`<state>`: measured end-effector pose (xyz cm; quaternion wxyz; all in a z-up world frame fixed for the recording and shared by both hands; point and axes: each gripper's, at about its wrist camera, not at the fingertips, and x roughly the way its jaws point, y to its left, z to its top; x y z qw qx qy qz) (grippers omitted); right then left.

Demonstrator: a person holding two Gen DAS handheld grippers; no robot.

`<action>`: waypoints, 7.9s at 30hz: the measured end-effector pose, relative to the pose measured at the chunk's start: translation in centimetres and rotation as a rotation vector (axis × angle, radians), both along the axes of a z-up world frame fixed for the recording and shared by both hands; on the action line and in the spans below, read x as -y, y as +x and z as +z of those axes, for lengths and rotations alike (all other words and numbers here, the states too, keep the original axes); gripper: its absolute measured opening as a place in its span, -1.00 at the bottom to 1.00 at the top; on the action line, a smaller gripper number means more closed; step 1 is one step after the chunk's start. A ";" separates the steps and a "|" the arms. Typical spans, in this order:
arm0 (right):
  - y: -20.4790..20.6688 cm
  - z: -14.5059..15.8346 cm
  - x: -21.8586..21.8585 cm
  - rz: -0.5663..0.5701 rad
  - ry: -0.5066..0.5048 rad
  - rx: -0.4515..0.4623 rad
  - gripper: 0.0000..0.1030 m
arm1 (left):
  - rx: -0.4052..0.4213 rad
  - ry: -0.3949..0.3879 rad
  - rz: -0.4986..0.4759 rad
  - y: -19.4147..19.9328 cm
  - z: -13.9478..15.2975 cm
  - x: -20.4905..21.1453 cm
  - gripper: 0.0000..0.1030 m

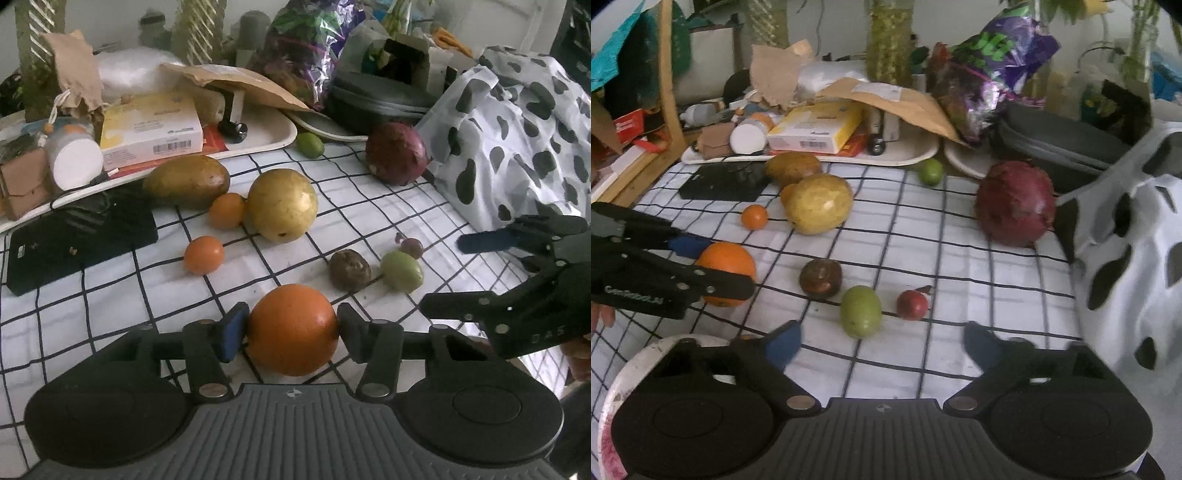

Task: Organize fruits
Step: 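Grasp the orange with the left tool while the right tool grasps the green fruit, then carry both fruits onto the white plate and open both tools, then reach the right tool to the red cherry tomato and grasp it, then grasp the small tangerine with the left tool while the right tool holds the tomato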

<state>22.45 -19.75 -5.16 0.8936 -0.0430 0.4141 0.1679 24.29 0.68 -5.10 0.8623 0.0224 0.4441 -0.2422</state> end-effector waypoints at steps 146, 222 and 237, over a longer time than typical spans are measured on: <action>-11.5 2.1 3.5 -0.211 0.023 0.046 1.00 | 0.242 0.030 0.122 -13.5 5.5 -0.7 0.52; 2.4 0.2 0.9 -0.020 -0.019 0.081 -0.57 | 0.226 0.114 0.002 3.3 -0.9 -1.3 -0.50; -0.9 2.2 1.1 -0.020 0.023 0.105 -0.57 | 0.259 0.047 -0.071 -2.6 3.4 -0.6 -0.50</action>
